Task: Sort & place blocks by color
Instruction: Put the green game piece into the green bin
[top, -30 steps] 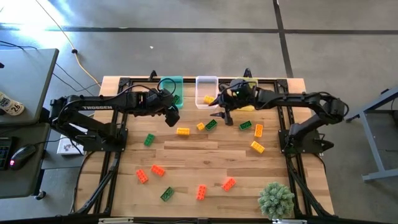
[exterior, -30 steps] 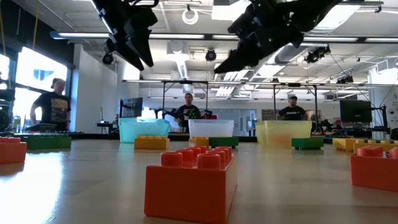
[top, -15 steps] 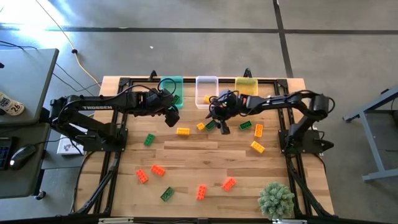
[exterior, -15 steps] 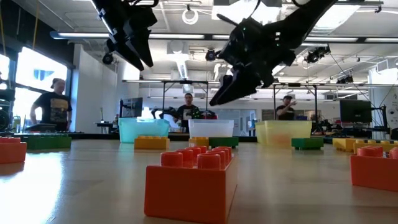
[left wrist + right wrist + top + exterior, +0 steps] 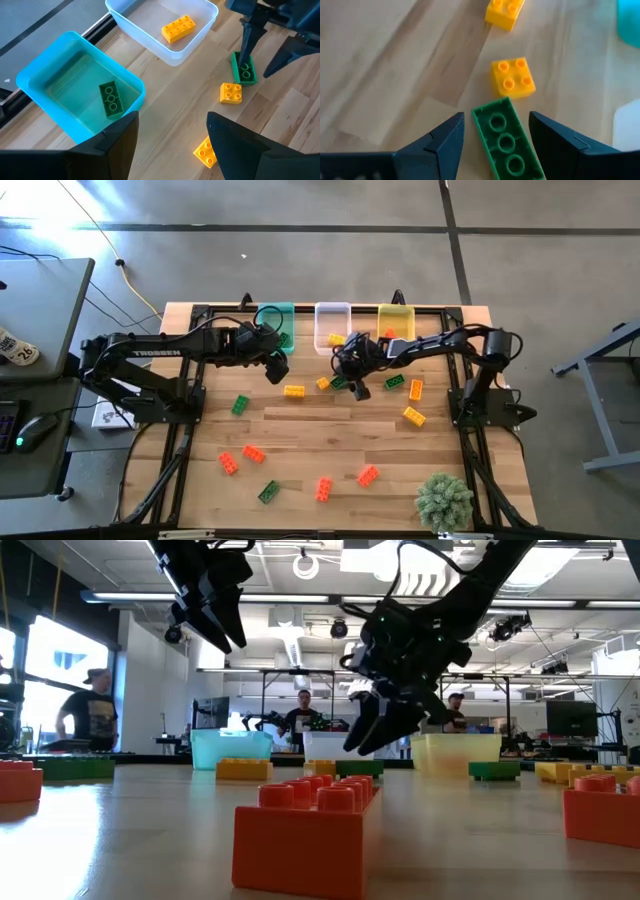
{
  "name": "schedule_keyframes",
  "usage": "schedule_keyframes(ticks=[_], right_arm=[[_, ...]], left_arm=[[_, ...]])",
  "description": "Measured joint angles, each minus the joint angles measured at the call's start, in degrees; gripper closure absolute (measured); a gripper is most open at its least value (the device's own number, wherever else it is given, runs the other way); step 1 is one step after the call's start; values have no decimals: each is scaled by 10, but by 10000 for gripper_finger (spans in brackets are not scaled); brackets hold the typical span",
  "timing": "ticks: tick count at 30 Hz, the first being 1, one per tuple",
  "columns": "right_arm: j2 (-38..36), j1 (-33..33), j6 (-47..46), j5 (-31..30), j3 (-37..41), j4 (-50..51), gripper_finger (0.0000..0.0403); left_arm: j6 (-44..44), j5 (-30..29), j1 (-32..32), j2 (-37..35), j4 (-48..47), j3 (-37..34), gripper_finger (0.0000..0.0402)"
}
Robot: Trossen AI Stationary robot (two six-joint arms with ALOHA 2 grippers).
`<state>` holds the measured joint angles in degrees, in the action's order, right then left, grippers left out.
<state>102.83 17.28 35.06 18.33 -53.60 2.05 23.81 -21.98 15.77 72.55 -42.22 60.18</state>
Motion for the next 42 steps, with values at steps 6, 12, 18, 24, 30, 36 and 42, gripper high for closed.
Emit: schedule_keyframes(ticks=[6, 12, 18, 24, 30, 36, 42], right_arm=[[4, 0, 38, -55, 0, 6, 192], [19, 9, 41, -60, 0, 27, 192], [36, 10, -5, -53, -2, 25, 192], [35, 2, -59, -58, -2, 27, 236], [36, -11, -125, -54, -2, 23, 289], [39, -30, -184, -63, -39, 81, 289], [39, -40, -199, -133, -117, 191, 289]], left_arm=[[0, 0, 0, 0, 0, 0, 177], [0, 0, 0, 0, 0, 0, 177], [0, 3, 0, 0, 0, 0, 177], [0, 4, 0, 0, 0, 0, 177], [0, 17, 0, 0, 0, 0, 177], [-4, 48, 0, 0, 0, 0, 177], [-4, 60, 0, 0, 1, 0, 177]])
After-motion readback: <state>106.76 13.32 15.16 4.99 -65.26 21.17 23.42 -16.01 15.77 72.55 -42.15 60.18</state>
